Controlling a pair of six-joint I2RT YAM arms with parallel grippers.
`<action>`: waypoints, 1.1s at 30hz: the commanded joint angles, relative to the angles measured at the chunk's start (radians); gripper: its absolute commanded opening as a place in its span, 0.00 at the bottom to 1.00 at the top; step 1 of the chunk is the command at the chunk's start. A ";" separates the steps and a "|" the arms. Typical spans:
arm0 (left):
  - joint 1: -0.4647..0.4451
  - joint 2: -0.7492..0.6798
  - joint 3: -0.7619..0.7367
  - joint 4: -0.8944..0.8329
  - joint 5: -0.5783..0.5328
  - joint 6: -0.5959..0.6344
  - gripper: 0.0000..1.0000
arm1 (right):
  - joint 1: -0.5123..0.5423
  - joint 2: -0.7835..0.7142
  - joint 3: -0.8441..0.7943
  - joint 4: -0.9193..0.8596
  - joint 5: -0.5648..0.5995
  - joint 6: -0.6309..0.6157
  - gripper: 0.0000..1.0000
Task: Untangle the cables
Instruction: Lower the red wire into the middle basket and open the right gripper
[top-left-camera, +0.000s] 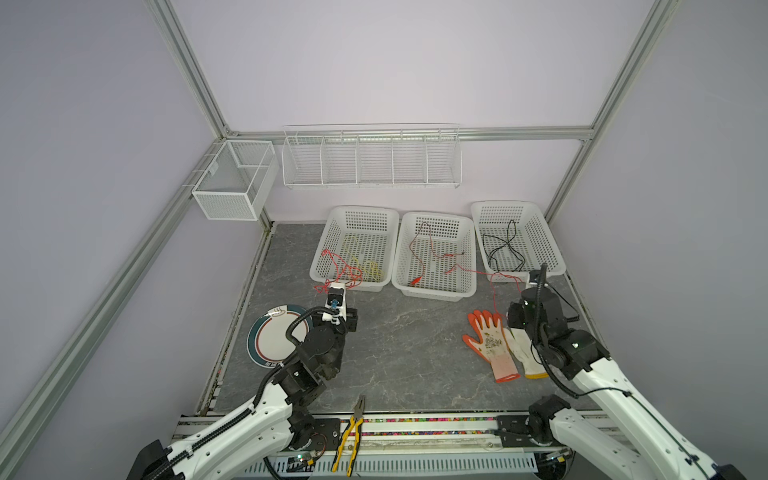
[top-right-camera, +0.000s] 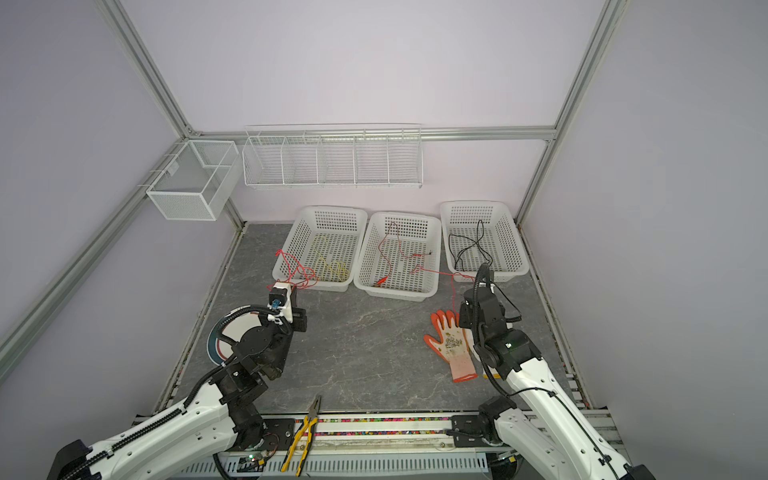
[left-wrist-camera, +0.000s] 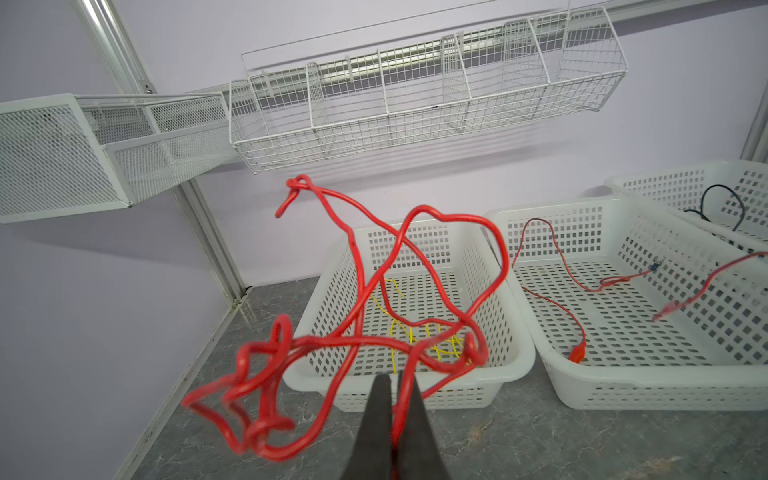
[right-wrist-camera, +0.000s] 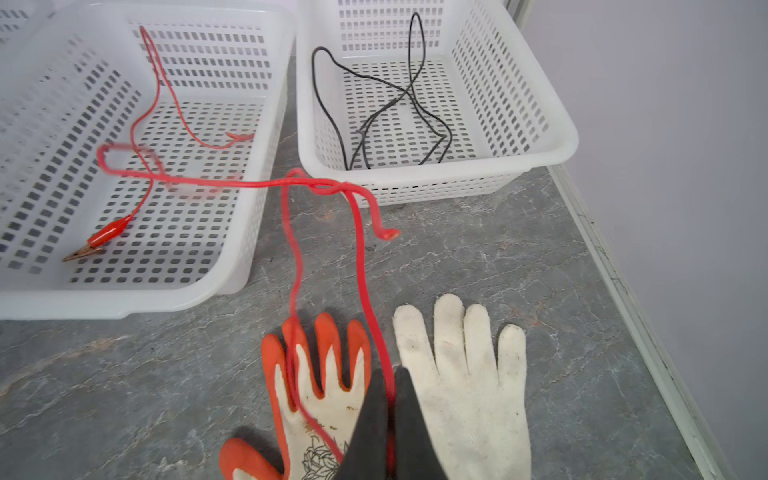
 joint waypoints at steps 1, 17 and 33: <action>0.004 0.002 0.025 -0.008 0.116 -0.029 0.00 | -0.002 -0.014 0.007 0.097 -0.099 -0.040 0.06; 0.004 0.095 0.029 0.046 0.432 -0.062 0.00 | 0.004 0.353 0.238 0.402 -0.216 -0.073 0.06; 0.004 -0.001 0.011 0.043 0.556 -0.082 0.00 | 0.003 0.813 0.346 0.476 -0.265 -0.026 0.06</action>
